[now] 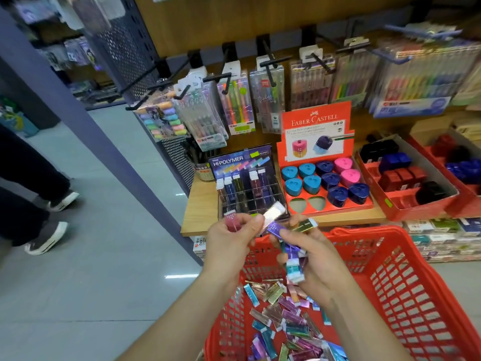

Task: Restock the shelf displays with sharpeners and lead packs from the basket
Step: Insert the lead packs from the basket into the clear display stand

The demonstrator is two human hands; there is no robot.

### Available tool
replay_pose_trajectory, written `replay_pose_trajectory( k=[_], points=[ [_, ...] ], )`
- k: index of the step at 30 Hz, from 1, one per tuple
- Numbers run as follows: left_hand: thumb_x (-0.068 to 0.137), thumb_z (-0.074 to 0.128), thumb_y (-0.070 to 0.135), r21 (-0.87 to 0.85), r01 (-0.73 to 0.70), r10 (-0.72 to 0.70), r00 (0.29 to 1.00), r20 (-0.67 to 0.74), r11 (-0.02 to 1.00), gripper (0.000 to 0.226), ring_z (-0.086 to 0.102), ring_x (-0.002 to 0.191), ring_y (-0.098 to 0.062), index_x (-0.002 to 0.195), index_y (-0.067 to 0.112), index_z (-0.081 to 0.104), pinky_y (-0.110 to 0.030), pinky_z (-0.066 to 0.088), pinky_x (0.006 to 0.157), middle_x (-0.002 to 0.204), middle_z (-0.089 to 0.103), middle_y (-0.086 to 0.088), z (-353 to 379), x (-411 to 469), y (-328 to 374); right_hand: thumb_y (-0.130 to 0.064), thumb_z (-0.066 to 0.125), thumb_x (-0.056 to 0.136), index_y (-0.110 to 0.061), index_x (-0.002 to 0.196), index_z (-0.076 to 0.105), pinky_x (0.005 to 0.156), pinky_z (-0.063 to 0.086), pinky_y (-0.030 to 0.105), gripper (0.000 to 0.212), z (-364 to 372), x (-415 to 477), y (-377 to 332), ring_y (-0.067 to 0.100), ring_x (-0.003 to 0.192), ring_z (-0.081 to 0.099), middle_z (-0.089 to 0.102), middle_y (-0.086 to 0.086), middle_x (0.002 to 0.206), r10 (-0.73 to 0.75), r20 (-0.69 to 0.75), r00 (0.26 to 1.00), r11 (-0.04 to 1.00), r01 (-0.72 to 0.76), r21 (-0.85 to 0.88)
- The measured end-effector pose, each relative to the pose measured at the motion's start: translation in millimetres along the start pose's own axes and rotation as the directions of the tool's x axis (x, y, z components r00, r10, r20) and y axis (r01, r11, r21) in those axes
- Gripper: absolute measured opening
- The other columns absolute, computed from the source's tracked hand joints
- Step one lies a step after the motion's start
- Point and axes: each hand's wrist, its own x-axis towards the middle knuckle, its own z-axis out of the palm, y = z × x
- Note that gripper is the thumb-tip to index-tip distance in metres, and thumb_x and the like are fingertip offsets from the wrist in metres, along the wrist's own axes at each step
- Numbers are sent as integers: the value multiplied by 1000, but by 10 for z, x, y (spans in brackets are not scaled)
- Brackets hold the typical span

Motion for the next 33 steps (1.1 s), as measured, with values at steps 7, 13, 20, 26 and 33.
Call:
replay_pose_trajectory(
  k=[7,13,20,26,33],
  points=[
    [79,73,20,142,33,-67,968,242,989,27,55,52,-6,105,22,63,-25,36,51,68,66,4,-107,43,188,-7,69,72,-9,106,70,44,47,22,33,59,53,-81,20,70,67,70,17,93,-14,30,999,987,19,-158],
    [95,57,16,238,41,-113,949,295,970,10,55,58,-8,104,12,58,-22,44,55,71,64,2,-227,100,338,-12,67,75,-11,102,75,44,49,23,28,37,41,-20,25,72,70,73,19,93,54,24,998,983,-49,-174],
    [99,48,17,4,24,-24,992,126,1000,10,61,63,-15,100,9,54,-31,49,50,76,64,-4,-108,-7,249,-9,67,85,-10,96,75,45,49,23,14,218,59,182,18,67,69,74,14,86,95,66,993,938,-67,-341],
    [99,50,21,25,66,-68,992,107,998,9,60,59,-15,94,14,53,-28,42,46,77,66,-4,-75,70,210,-5,66,87,-6,89,75,45,47,20,10,342,167,258,15,58,65,72,12,76,55,24,998,950,-45,-310],
    [96,43,15,-2,106,-105,986,127,994,19,68,84,-21,104,3,57,-39,55,76,92,75,-5,-85,312,276,-17,71,87,-22,88,72,68,54,35,5,364,374,383,26,85,73,76,9,90,-30,15,999,869,34,-495]
  ],
)
